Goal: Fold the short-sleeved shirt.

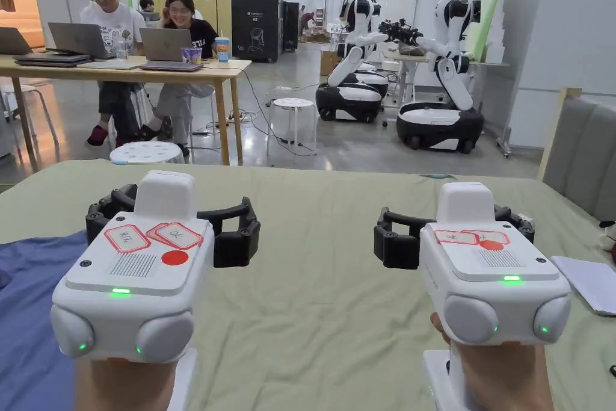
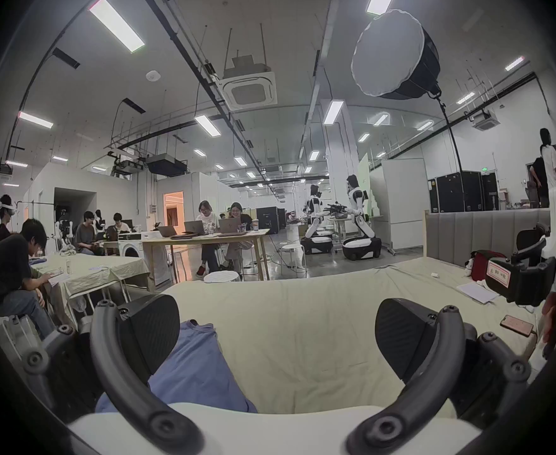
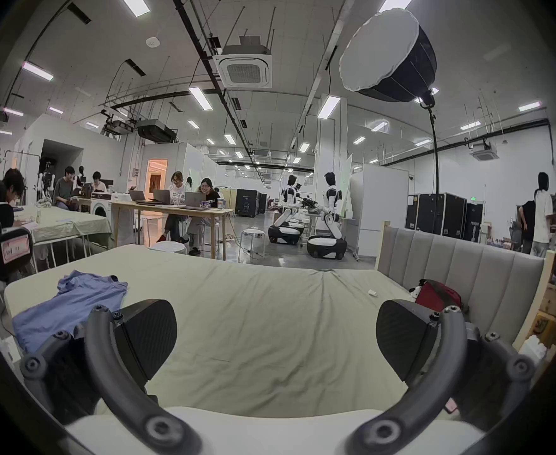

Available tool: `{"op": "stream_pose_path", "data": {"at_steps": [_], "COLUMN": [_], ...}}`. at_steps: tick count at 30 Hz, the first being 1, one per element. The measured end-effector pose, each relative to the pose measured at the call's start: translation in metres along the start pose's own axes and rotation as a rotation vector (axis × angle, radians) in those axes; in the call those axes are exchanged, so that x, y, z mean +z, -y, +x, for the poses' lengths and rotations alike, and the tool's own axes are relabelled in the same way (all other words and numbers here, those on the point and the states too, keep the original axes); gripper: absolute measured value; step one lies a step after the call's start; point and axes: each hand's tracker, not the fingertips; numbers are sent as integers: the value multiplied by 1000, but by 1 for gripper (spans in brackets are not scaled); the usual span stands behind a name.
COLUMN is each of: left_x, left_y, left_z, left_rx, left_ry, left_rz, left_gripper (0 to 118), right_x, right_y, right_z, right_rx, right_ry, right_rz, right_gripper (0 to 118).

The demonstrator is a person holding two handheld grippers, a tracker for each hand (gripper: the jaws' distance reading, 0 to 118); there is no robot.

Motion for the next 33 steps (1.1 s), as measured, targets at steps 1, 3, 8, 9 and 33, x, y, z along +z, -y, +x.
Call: {"op": "stream_pose_path", "data": {"at_steps": [1,3,8,9,33], "left_x": [0,0,-1,-1,-4], "left_y": [0,-1,0,0,-3], "left_z": [-1,-1,0,1,4], "left_rx": [4,8,-8,-17,-46], "left_ry": [0,-2,-4,-2,5], "left_rz": [1,0,-1,-1,8], "left_gripper": [118,118,118,118,118], "right_x": [0,0,0,0,-1], "right_y": [0,0,-2,-2,-4], "right_z": [0,0,1,1,2], "right_rx": [8,15,12,10,14], "right_ry": [9,14,19,15,14], "right_rz": [1,4,12,12,13], "right_gripper": [118,118,118,118,118]}}
